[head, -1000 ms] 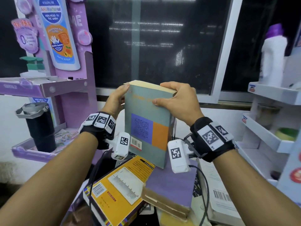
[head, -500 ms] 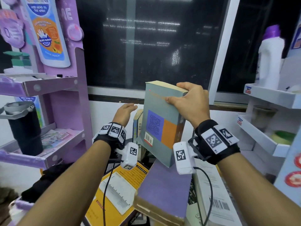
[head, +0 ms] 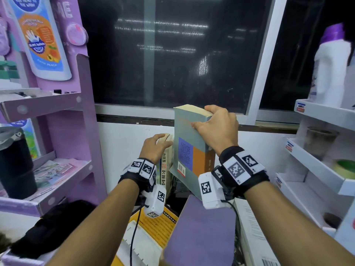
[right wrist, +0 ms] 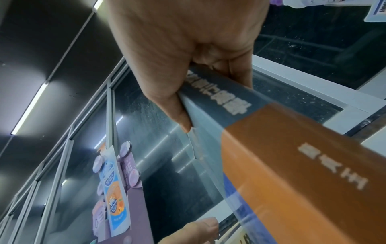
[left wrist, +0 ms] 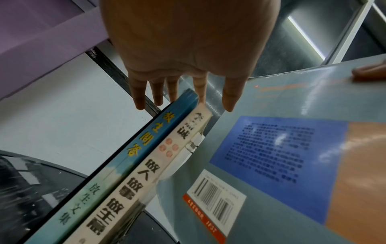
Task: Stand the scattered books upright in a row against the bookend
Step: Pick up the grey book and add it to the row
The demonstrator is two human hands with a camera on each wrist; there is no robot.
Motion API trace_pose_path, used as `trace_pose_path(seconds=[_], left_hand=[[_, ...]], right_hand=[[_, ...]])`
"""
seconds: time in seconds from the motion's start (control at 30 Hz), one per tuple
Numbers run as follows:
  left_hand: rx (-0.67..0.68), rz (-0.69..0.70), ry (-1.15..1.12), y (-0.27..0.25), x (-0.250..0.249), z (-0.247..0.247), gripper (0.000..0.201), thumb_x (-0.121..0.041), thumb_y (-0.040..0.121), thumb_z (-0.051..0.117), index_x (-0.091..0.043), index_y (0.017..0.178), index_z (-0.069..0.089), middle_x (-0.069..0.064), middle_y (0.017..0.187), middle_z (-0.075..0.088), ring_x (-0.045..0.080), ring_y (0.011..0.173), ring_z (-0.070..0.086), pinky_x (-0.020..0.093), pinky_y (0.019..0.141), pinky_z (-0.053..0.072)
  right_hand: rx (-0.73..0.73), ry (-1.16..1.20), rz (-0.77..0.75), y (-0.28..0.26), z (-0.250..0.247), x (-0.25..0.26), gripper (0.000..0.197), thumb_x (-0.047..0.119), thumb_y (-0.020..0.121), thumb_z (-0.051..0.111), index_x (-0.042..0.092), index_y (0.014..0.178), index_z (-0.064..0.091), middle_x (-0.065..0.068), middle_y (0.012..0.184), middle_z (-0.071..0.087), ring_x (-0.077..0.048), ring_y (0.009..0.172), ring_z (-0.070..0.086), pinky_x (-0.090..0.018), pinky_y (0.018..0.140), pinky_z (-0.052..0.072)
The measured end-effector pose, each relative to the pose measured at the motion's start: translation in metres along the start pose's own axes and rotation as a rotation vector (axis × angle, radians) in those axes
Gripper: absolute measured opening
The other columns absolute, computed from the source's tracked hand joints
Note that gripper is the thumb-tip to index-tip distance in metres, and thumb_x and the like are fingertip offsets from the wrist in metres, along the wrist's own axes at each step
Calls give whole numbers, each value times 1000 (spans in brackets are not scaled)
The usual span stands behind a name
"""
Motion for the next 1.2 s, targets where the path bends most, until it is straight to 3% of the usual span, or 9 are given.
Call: trace_pose_path(seconds=[0.13,0.23,0.37,0.5,0.63,0.83,1.0,1.13,1.2], left_hand=[[40,3,39,2,7,6,60,-34,75,67,-17,131,55,12,137,51,27,124,49,41,107,39],[51,9,37,5,14,8,47,-21,85,62,-15,131,55,10,135,53,26,121,50,41,106,38],[42,18,30,10,24,8,42,-18,91,53,-17,133,52,6,135,53,24,121,51,38,105,39],[50,48,44,12,27,10,43,-20,92,53,-19,135,50,3,137,52,22,122,50,33,104,38],[52,62,34,13,29,12,43,-20,93,53,-18,136,49,5,137,52,21,121,50,33,105,38],[69,82,46,15,29,11,44,-20,95,51,-17,138,46,4,142,45,20,127,44,30,107,33],[103,97,41,15,30,13,45,-19,96,49,-16,140,44,4,143,43,17,128,43,21,100,32],[111,99,30,17,33,13,45,-20,96,50,-15,141,43,5,144,42,17,131,41,24,105,31],[113,85,13,18,36,11,45,-24,95,51,-18,140,44,5,143,42,18,130,42,31,111,31]], right_hand=[[-1,20,33,7,16,-8,36,28,78,73,17,112,67,-7,103,71,-29,100,62,-33,80,50],[-4,60,63,11,33,-13,38,32,77,74,22,113,67,-4,103,72,-27,97,64,-33,79,55],[10,91,103,16,55,-23,37,30,78,73,21,113,67,-5,99,72,-27,95,64,-25,72,47],[44,86,137,18,77,-30,46,30,79,73,21,123,63,-5,109,70,-27,102,61,-28,82,48],[72,95,148,15,95,-36,38,27,80,73,19,116,66,-6,104,70,-29,99,62,-30,82,48],[137,135,180,10,122,-50,51,30,80,74,20,128,62,-7,108,71,-26,103,63,-27,86,48],[162,168,209,3,133,-58,52,30,79,74,20,129,61,-8,108,70,-27,105,62,-27,88,47],[174,164,181,2,138,-54,57,33,79,73,20,132,59,-7,111,70,-26,109,61,-31,93,50],[218,141,151,0,137,-51,55,34,82,71,21,133,57,-6,113,69,-23,110,59,-24,85,45]])
Point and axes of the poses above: each hand's wrist, its own y-axis towards the middle knuckle, its own z-axis out of the palm, x = y × z, the point moved 6 cm from there along y, towards the middle knuckle
